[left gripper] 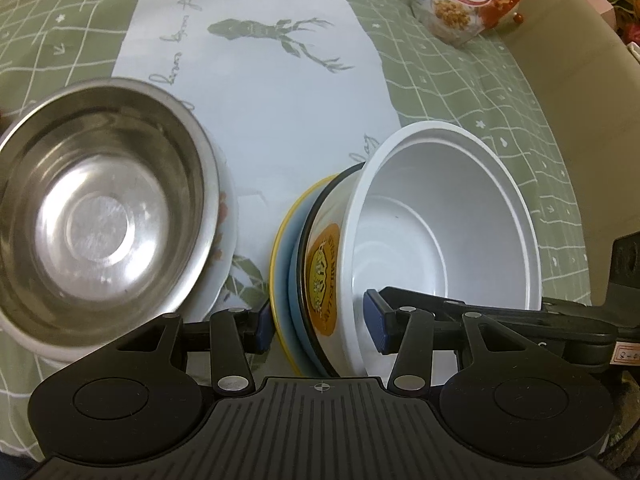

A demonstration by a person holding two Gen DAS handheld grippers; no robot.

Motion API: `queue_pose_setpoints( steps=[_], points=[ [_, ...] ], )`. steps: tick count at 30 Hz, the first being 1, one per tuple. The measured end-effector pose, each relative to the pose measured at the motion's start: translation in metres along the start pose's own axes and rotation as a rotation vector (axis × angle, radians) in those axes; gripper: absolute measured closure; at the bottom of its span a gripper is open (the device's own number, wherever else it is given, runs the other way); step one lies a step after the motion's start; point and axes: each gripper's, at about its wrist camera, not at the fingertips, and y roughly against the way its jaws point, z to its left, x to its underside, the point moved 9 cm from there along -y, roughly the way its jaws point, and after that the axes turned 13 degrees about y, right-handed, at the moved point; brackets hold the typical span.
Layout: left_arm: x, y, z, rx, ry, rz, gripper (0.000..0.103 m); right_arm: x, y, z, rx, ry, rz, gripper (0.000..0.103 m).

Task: Organize plates and bowls
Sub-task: 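Lift the bowl stack and hold it tilted above the table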

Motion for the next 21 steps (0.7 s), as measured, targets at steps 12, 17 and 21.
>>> queue_pose_setpoints(
  steps=[12,17,21],
  points=[
    [-0.0021,-0.0053,-0.0005,0.005,-0.018,0.002,0.052,-0.0005,-0.0036,-0.0022,-0.004,0.026,0.006,0.041],
    [-0.0038,-0.0067,-0.0027,-0.005,-0.031,-0.015,0.051,-0.0026,-0.0031,-0.0041,-0.002,0.020,-0.007,0.040],
    [-0.0067,-0.0066,-0.0012,0.007,-0.018,-0.017,0.051,-0.0045,-0.0025,-0.0045,0.005,0.005,-0.015,0.040]
  ],
)
